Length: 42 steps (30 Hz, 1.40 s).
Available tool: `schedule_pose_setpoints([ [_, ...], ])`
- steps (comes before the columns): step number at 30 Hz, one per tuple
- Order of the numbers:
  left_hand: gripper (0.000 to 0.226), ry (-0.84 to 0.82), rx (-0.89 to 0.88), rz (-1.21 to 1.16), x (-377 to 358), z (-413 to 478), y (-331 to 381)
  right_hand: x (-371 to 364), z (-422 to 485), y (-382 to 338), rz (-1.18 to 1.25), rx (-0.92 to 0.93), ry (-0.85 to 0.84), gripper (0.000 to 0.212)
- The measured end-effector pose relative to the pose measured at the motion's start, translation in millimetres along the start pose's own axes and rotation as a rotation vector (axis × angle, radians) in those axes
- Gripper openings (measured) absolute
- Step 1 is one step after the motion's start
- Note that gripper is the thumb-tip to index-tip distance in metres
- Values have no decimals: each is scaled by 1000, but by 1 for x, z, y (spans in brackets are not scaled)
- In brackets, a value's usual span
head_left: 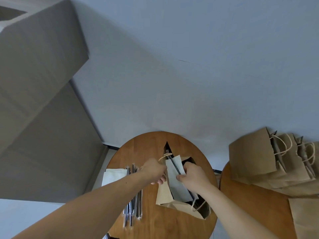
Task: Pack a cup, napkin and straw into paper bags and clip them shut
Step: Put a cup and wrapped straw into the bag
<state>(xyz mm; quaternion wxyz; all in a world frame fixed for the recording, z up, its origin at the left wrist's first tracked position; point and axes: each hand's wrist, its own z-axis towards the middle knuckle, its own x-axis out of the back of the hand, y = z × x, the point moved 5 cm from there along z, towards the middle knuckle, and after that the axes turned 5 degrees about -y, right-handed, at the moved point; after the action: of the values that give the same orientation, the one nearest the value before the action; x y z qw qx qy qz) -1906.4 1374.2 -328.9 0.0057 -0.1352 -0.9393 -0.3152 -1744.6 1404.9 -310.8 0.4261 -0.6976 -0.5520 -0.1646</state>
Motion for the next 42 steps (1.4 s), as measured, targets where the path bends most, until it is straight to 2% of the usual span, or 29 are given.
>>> schedule_pose_setpoints([
  [6, 26, 68, -7, 67, 8, 2, -9, -26, 37, 3, -30, -115, -42, 7],
  [12, 27, 81, -42, 136, 9, 8, -14, -55, 58, 22, -148, -192, -49, 7],
  [17, 30, 98, -52, 175, 6, 13, -15, -60, 61, 26, -299, -150, 22, 11],
  [23, 28, 107, -83, 226, 4, 12, -9, -49, 51, 19, -272, -136, 30, 19],
  [26, 30, 107, -92, 260, 2, 10, -4, -26, 33, 1, -358, -50, 43, 22],
  [29, 29, 114, -118, 266, 0, 7, 2, 12, 7, -20, -362, 146, 145, 17],
  [31, 21, 122, -167, 297, -4, 4, 6, 43, -11, -21, -265, 242, 295, 22],
  [32, 17, 118, -196, 311, -7, 3, 7, 59, -18, -15, -185, 255, 387, 26],
  [34, 29, 74, -225, 302, -14, 0, 4, 77, -25, 9, -6, 190, 490, 34],
  [36, 45, 0, -218, 262, -22, -4, -1, 73, -20, 37, 67, 60, 412, 35],
  [39, 63, -78, -200, 253, -36, -8, -9, 43, -7, 63, 247, -65, 133, 41],
  [42, 70, -158, -217, 287, -54, -11, -10, 21, -4, 60, 472, -44, -8, 41],
])
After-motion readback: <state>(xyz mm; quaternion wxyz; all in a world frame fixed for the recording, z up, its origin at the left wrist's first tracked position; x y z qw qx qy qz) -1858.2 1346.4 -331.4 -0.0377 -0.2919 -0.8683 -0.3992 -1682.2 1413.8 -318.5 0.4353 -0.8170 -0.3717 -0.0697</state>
